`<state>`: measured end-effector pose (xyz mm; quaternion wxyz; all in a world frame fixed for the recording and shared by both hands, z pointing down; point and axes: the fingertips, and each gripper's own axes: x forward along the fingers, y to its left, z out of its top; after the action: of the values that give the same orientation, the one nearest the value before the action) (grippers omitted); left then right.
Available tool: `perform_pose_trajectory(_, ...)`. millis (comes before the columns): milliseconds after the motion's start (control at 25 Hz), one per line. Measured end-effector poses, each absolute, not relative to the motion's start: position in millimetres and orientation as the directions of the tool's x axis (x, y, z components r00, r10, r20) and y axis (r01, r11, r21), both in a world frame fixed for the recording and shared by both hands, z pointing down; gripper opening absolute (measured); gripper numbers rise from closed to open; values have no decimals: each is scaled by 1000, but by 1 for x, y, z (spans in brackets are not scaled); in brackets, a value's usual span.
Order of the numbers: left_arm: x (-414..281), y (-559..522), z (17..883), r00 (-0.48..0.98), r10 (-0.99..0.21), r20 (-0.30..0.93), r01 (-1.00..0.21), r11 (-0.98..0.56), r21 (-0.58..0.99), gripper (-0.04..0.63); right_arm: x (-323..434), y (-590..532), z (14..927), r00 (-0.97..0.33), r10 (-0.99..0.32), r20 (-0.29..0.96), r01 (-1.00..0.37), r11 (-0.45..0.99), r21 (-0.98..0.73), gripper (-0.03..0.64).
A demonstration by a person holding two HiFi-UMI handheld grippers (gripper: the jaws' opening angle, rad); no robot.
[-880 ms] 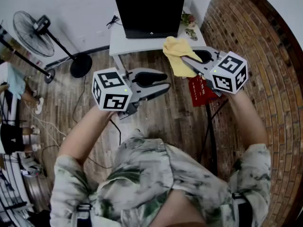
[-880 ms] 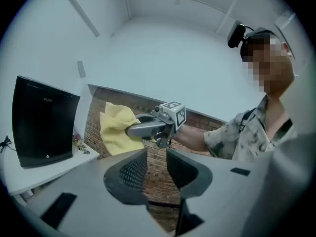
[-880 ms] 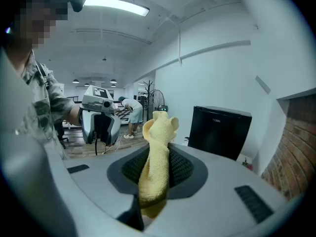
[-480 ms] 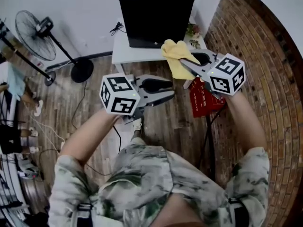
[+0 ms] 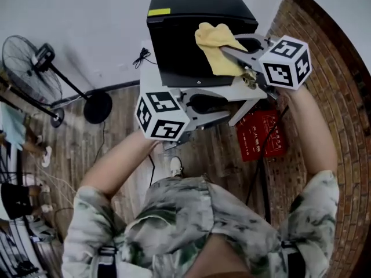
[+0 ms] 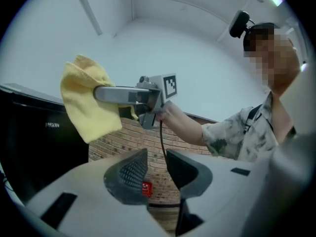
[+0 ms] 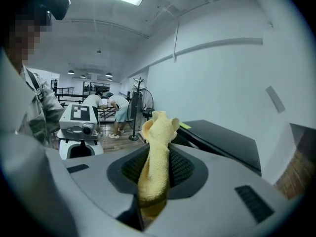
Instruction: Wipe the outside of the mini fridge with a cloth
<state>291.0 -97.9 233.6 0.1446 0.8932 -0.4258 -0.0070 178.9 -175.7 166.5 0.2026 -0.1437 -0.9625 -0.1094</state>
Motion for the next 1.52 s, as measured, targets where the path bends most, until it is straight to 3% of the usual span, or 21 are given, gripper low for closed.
perform_pose_trajectory(320,204,-134,213,665,-740,104,-742,-637,209,112,35,-227,118,-891,164,423,276,936,218,95)
perform_pose_trajectory(760,186,-191,221,649,-752,116,-758,-627,180,112,-77,-249,136,-843,181,507,364,886,288,95)
perform_pose_trajectory(1000,181,-220,221,643,-757,118,-763,-620,182,112,-78,-300,159,-812,124,571,352,884,307,95)
perform_pose_trajectory(1520,203,-271,222,684,-719,119,-727,-660,189,112,-8,-457,179,-780,-92,619,169,921,351,95)
